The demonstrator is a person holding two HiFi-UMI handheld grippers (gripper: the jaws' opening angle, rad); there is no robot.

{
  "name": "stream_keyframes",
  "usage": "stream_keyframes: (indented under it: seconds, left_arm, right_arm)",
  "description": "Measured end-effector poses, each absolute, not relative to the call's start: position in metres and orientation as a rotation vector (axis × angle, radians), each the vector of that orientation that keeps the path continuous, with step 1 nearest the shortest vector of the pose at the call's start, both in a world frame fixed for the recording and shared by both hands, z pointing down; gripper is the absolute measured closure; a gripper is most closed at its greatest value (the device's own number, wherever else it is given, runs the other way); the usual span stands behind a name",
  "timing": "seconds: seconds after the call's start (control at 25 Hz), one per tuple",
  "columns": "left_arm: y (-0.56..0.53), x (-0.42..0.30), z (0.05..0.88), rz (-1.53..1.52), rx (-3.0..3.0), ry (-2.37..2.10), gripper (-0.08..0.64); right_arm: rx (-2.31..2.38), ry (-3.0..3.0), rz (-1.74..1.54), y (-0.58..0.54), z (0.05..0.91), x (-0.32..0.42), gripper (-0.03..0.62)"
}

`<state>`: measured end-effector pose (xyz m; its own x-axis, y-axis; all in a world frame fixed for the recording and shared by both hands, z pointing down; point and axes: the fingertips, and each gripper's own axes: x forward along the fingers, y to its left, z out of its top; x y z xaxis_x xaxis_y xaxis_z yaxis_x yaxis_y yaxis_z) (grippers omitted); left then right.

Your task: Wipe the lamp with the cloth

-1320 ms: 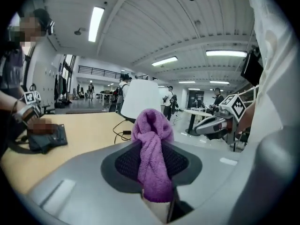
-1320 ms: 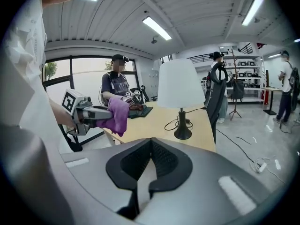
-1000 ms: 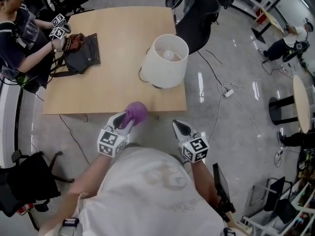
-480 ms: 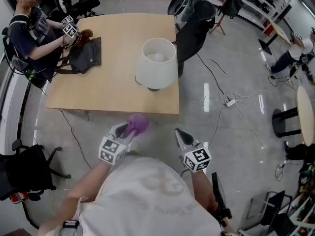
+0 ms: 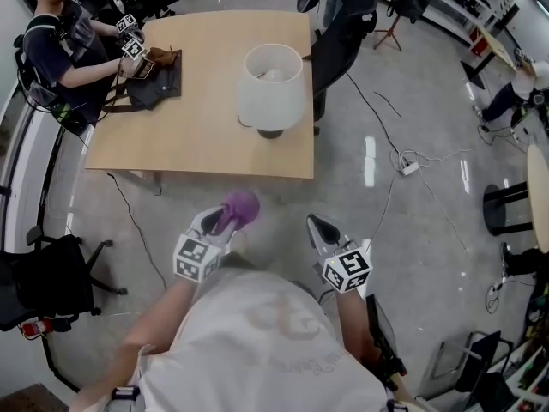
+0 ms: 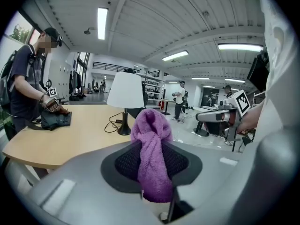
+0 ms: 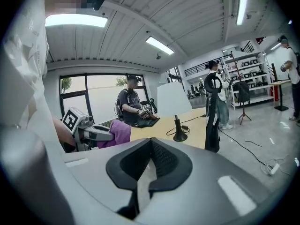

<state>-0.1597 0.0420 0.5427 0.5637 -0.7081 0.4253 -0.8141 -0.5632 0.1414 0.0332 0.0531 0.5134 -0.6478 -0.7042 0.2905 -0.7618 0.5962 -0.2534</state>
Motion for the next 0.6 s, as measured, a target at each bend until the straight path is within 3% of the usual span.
stream_keyframes:
  seconds: [0.6]
  left_arm:
    - [0.057,-0.147,0.532,0.48,2.478,-1.272,0.443]
  right_arm:
    - [1.24,-2.68,0.518,0.064,0.505,0.05,0.58]
